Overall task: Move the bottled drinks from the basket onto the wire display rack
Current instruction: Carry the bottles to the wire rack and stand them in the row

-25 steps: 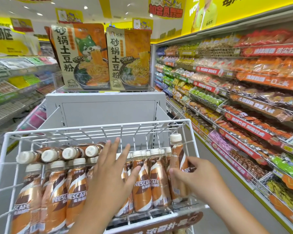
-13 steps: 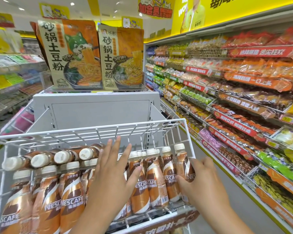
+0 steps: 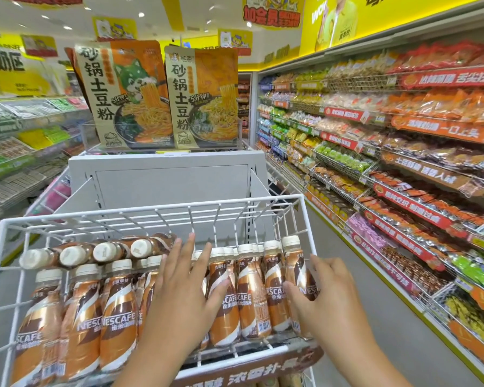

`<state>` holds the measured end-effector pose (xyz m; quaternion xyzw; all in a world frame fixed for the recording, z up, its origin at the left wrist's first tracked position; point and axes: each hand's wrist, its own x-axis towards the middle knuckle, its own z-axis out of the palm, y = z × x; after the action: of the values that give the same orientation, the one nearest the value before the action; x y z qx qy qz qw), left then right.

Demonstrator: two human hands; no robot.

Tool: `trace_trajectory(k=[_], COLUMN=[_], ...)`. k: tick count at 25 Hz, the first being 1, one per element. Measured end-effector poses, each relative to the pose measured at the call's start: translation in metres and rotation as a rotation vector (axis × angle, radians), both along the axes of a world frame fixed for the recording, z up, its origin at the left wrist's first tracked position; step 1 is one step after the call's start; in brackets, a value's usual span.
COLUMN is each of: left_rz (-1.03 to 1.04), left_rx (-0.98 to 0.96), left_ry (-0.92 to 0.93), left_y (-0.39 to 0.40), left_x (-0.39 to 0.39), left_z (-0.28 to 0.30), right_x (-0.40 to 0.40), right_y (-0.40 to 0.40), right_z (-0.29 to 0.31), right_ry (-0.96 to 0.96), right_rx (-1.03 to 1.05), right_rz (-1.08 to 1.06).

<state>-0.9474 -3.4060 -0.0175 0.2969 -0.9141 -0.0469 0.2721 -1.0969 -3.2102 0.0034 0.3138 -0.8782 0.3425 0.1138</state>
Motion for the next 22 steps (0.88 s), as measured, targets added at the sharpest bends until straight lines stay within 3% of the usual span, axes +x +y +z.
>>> trace_trajectory(k=[3, 6, 10, 22], left_rz=[0.054, 0.129, 0.198, 0.179], left_rx=[-0.006, -0.013, -0.01, -0.049], left_ry=[-0.004, -0.023, -0.028, -0.059], left_y=[0.016, 0.038, 0.067, 0.135], left_x=[0.004, 0.008, 0.013, 0.052], left_z=[-0.001, -0.002, -0.001, -0.005], right_x=[0.003, 0.003, -0.005, 0.026], right_y=[0.002, 0.004, 0.007, 0.064], right_z=[0.0, -0.008, -0.018, -0.025], right_ry=[0.079, 0.143, 0.24, 0.226], right_rx=[-0.063, 0.057, 0.164, 0.185], right_rz=[0.162, 0.377, 0.513, 0.54])
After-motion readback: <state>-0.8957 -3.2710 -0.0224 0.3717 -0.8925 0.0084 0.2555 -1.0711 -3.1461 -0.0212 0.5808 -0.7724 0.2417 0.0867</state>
